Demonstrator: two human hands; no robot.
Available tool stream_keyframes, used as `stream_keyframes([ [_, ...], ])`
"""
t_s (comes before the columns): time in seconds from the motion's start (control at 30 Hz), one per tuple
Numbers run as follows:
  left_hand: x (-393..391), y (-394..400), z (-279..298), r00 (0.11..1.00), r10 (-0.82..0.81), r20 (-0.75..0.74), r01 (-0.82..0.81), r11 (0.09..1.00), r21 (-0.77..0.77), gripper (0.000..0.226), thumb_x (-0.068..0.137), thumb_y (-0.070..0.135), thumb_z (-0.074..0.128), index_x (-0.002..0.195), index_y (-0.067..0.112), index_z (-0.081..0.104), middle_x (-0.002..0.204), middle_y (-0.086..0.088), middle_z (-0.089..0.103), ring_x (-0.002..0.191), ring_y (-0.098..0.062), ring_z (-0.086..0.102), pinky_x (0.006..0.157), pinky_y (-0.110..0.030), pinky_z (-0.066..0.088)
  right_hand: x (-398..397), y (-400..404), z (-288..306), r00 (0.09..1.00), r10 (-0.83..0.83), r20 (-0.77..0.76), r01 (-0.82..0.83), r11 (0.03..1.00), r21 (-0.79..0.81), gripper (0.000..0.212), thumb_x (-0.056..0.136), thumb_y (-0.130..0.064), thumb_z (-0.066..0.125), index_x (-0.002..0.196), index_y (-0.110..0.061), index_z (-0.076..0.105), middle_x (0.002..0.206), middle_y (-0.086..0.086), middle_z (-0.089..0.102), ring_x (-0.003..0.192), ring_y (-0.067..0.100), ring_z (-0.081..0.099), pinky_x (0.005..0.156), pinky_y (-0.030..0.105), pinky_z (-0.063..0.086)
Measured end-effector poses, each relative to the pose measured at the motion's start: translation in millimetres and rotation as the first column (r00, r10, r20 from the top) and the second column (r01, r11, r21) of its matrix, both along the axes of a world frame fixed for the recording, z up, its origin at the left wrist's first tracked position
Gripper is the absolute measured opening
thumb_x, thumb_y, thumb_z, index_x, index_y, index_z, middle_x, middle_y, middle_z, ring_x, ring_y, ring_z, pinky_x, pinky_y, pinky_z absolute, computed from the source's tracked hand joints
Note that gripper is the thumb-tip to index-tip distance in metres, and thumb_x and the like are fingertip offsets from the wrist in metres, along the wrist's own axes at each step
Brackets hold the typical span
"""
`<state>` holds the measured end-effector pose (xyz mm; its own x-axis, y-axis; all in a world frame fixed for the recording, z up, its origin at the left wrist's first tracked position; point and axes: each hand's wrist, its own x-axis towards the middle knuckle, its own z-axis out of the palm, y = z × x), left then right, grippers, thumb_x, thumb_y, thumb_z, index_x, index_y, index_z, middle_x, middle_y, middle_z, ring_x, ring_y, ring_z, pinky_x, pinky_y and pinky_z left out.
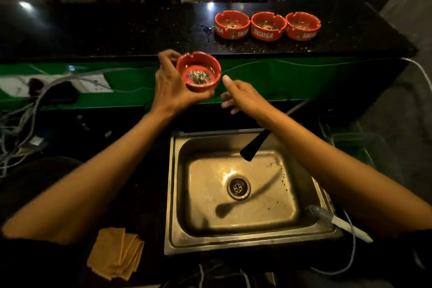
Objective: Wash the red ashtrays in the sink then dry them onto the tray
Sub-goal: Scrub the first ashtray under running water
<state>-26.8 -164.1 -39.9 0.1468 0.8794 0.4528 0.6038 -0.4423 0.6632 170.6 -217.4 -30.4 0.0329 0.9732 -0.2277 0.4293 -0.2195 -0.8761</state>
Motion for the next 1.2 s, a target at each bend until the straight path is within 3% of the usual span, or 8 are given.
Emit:
stream_keyframes([
  [0.1,-2.0,-55.3,-19.0,0.999,-0.011,0.05,0.012,1.0,-0.026,0.109,0.05,0.068,0.087,0.127,0.013,0.032,0.125,-0.003,0.052,0.113,-0.013,0.056,0.098,-0.034,0.049,-9.3,-21.0,-15.5,0.985,0.022,-0.169,-0.032,0.998,-0.057,0.063,0.101,-0.06,0.031,0.119,-0.009,0.064,0.106,0.011,0.073,0.086,0.018,0.071,0.063,0.027,0.053],
  [0.27,-8.3,-127.5,-64.6,0.997,0.003,0.076,0.006,0.993,-0.118,0.111,0.047,0.052,0.094,0.13,0.014,0.031,0.128,-0.004,0.048,0.117,-0.015,0.054,0.098,-0.033,0.049,-26.4,-69.8,-61.8,0.98,0.047,-0.193,-0.064,0.994,-0.083,0.059,0.103,-0.053,0.035,0.089,-0.009,0.072,0.078,0.007,0.07,0.066,0.011,0.061,0.059,0.023,0.046],
  [0.43,-18.0,-176.0,-107.6,0.987,0.024,0.16,0.033,0.938,-0.344,0.123,0.05,0.048,0.095,0.142,0.021,0.019,0.141,0.001,0.041,0.129,-0.007,0.047,0.108,-0.02,0.041,-37.7,-113.9,-105.6,0.983,0.063,-0.172,-0.082,0.991,-0.108,0.058,0.103,-0.055,0.034,0.103,-0.009,0.069,0.088,0.011,0.072,0.072,0.016,0.063,0.057,0.024,0.049],
  [0.57,-21.2,-204.7,-132.7,0.798,0.274,0.537,0.263,0.643,-0.719,0.098,0.068,0.069,0.076,0.145,0.03,0.029,0.14,0.002,0.05,0.124,-0.016,0.057,0.1,-0.035,0.052,-42.7,-144.7,-138.4,0.982,0.032,-0.188,-0.066,0.981,-0.182,0.052,0.104,-0.053,0.032,0.109,-0.013,0.065,0.095,0.007,0.071,0.079,0.015,0.064,0.06,0.024,0.05],
  [0.7,-8.8,-216.5,-145.9,0.594,0.517,0.616,0.45,0.421,-0.787,0.058,0.096,0.063,0.037,0.127,0.02,0.06,0.126,-0.012,0.066,0.115,-0.026,0.065,0.094,-0.046,0.056,-32.9,-163.8,-156.9,0.989,-0.005,-0.146,-0.033,0.966,-0.256,0.044,0.104,-0.052,0.032,0.106,-0.018,0.06,0.098,0.004,0.068,0.08,0.016,0.062,0.064,0.028,0.05],
  [0.9,12.7,-226.0,-164.4,0.742,0.431,0.513,0.402,0.326,-0.856,0.045,0.098,0.047,0.051,0.126,0.014,0.062,0.12,-0.013,0.068,0.112,-0.027,0.066,0.085,-0.039,0.059,0.5,-190.9,-193.7,0.978,-0.065,-0.198,-0.014,0.927,-0.374,0.05,0.103,-0.054,0.034,0.11,-0.016,0.065,0.107,0.008,0.07,0.1,0.031,0.065,0.065,0.028,0.049],
  [1.1,32.3,-227.1,-190.1,0.853,0.274,0.444,0.374,0.274,-0.886,0.038,0.096,0.04,0.057,0.122,0.013,0.066,0.116,-0.01,0.071,0.107,-0.021,0.069,0.089,-0.041,0.059,43.6,-198.7,-201.6,0.99,-0.026,-0.14,-0.031,0.92,-0.39,0.05,0.102,-0.056,0.032,0.114,-0.02,0.065,0.108,0.001,0.071,0.095,0.018,0.067,0.063,0.022,0.05],
  [1.2,42.5,-225.1,-198.3,0.865,0.28,0.416,0.323,0.322,-0.89,0.036,0.096,0.04,0.058,0.12,0.014,0.067,0.113,-0.008,0.072,0.107,-0.023,0.069,0.086,-0.039,0.06,88.6,-187.6,-211.8,0.982,-0.186,-0.024,0.163,0.908,-0.386,0.043,0.102,-0.056,0.034,0.109,-0.024,0.061,0.104,-0.001,0.07,0.094,0.017,0.068,0.08,0.039,0.057],
])
